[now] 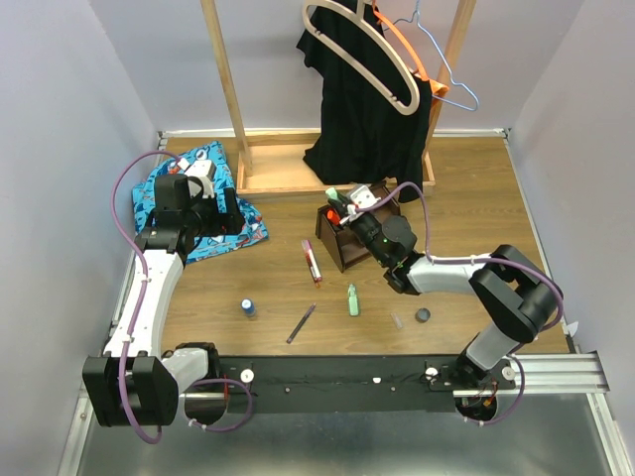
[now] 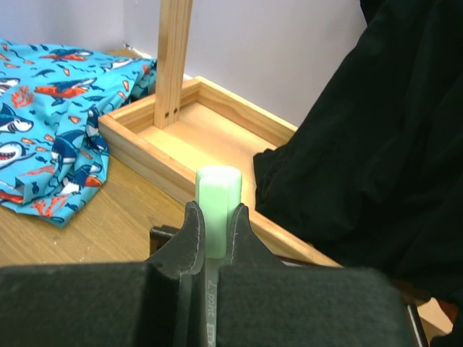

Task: Sort the stationery into containers
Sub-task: Place the pen in the storage box.

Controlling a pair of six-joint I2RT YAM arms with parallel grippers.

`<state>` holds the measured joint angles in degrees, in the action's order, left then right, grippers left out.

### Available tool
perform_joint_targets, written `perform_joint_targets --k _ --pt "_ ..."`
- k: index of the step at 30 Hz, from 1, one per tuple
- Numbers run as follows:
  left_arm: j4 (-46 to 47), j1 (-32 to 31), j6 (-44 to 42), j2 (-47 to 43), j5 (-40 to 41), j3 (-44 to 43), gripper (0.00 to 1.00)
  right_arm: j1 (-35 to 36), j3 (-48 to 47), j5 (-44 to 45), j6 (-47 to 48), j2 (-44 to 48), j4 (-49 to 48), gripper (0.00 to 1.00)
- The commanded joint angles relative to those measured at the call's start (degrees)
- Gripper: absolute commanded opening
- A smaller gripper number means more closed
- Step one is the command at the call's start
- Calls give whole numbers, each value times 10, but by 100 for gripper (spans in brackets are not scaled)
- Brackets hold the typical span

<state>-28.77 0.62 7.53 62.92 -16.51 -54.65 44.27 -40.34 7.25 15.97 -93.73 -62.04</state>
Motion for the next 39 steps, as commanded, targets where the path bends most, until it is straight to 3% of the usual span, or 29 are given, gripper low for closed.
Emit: perform_joint_targets --k 1,13,22,25,26,29,35,39 --pt "6 -2 -4 -2 -12 -4 99 -2 21 25 -9 1 -8 1" --pt "14 -3 2 -20 -15 9 99 -2 41 29 -14 58 74 1" --pt "15 -3 7 -40 -19 24 99 -2 34 -31 -3 78 169 1" --pt "14 -2 8 -45 -20 28 99 -2 30 -64 6 80 198 13" --pt "15 -3 10 -46 -21 30 99 -2 27 -69 7 80 206 24" --pt "18 -3 13 -49 -23 33 99 -2 18 -69 3 86 227 43" --pt "27 -3 20 -54 -27 35 99 -2 -23 -59 -8 104 292 58" --pt "42 -3 28 -60 -34 35 99 -2 -76 -40 -33 136 384 61"
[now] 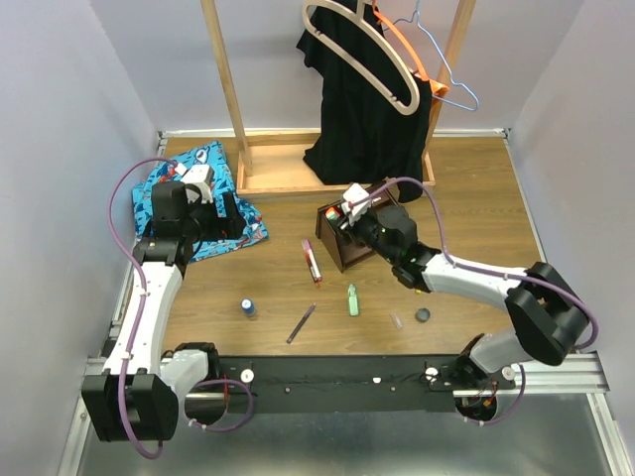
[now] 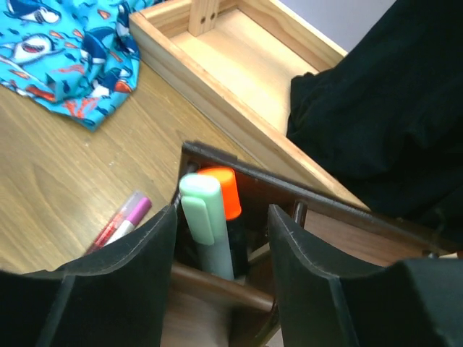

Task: Sort the stationery into containers
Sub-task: Place the pen in the storage box, then pick up the pen from the center of the board.

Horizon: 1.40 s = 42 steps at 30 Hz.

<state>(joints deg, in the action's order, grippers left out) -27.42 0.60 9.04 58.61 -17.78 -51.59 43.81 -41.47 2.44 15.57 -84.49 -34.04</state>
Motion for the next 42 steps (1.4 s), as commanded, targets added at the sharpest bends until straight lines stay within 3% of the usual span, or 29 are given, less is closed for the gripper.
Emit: perform_joint_targets --k 1,5,10,15,18,23,33,35,38,39,42 --pt "32 -2 14 -21 -23 5 99 2 -76 12 -35 63 147 61" --pt "54 -2 23 -37 -28 17 99 3 -127 49 -100 107 268 61" --pt "62 -2 47 -60 -24 31 99 -4 -186 196 -250 128 505 63" --pt "47 -2 47 -70 -18 36 99 -60 -183 213 -287 163 571 55" --pt "36 -2 40 -66 -16 26 99 -125 -207 195 -314 158 601 54" --pt "32 -2 40 -39 -13 5 99 -176 -213 187 -342 172 633 54" --pt "34 -3 33 23 -11 -36 99 -263 -147 130 -421 137 677 48" --pt "33 -3 24 33 -6 -45 99 -263 -142 107 -408 123 688 48" --pt "28 -4 10 37 3 -50 99 -263 -162 -18 -286 97 711 55" --pt "27 -3 6 37 6 -49 99 -263 -166 -74 -199 100 719 56" --pt "27 -3 1 36 8 -47 99 -263 -163 -134 -37 142 717 59"
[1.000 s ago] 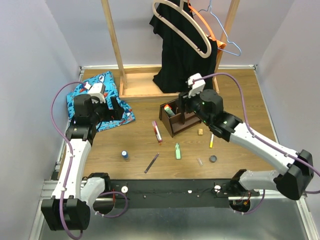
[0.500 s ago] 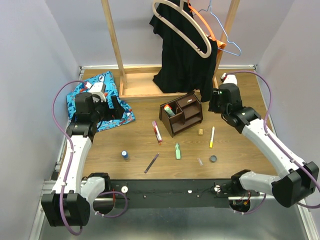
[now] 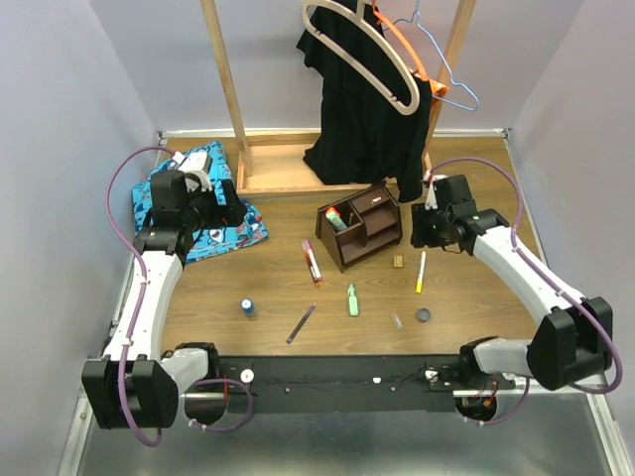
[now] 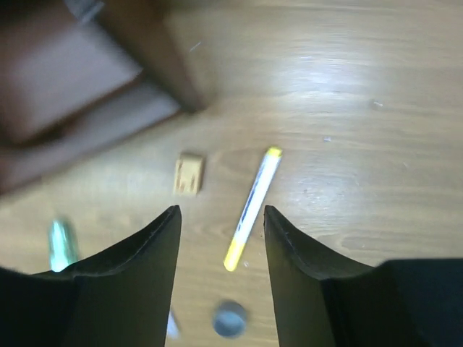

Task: Sort the stationery into containers
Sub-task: Pick up the pen from the center of the board.

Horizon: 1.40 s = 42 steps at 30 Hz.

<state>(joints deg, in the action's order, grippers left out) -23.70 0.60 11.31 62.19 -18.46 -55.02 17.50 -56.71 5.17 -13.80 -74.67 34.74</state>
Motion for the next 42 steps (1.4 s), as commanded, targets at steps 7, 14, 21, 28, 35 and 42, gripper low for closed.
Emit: perform_joint_targets --k 7,14,21,28,35,42 --pt "7 -3 -25 -6 15 -5 99 0 -6 -364 813 111 225 61" --pt "6 -3 -30 -25 18 8 99 0 -11 -341 1172 48 322 61" --pt "-1 0 -33 -60 24 38 99 0 -7 -304 1398 -8 358 52" --pt "-7 23 -29 -90 24 63 99 1 17 -250 1507 -57 384 49" --pt "-20 42 -29 -96 20 61 99 0 36 -237 1530 -93 332 49" --pt "-16 52 -20 -86 13 58 99 0 42 -241 1524 -116 288 50"
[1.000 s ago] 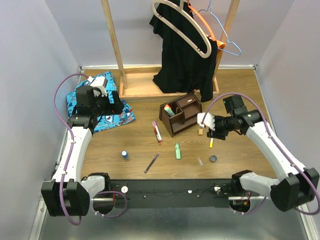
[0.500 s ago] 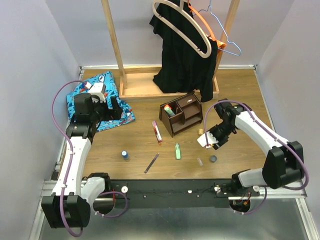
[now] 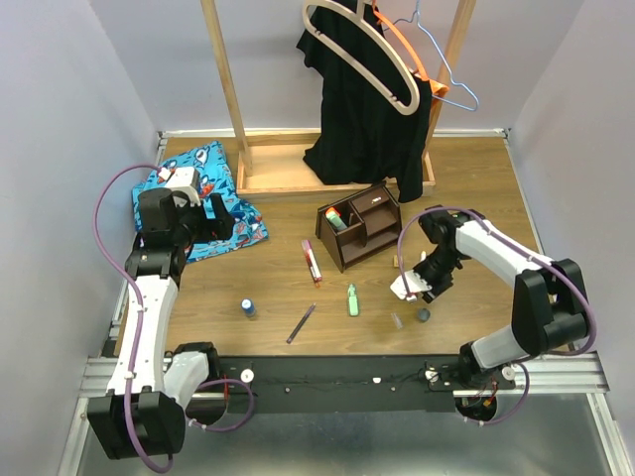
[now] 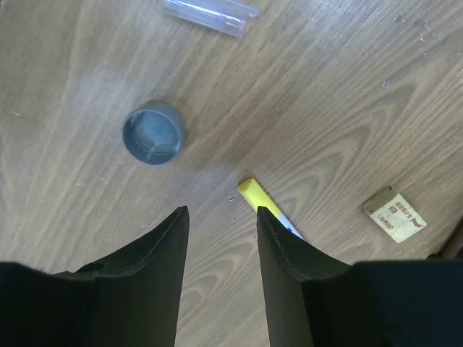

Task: Sort the stationery into containers
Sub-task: Pick up the pen from the center of the board.

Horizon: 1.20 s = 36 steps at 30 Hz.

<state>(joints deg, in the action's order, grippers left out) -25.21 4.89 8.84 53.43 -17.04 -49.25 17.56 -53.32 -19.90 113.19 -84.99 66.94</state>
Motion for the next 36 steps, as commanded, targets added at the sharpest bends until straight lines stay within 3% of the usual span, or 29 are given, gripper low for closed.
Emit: perform_joint_targets --k 1,20,32,36 --pt "-1 11 6 3 -1 0 99 -1 8 7 254 -18 -39 50" --pt "-1 35 16 29 -12 -8 99 -1 3 28 248 -99 -119 48" --pt "0 36 16 37 -13 -9 99 -1 31 43 221 -108 -175 29" --pt "2 36 19 40 -17 -11 99 -1 23 28 193 -104 -174 18"
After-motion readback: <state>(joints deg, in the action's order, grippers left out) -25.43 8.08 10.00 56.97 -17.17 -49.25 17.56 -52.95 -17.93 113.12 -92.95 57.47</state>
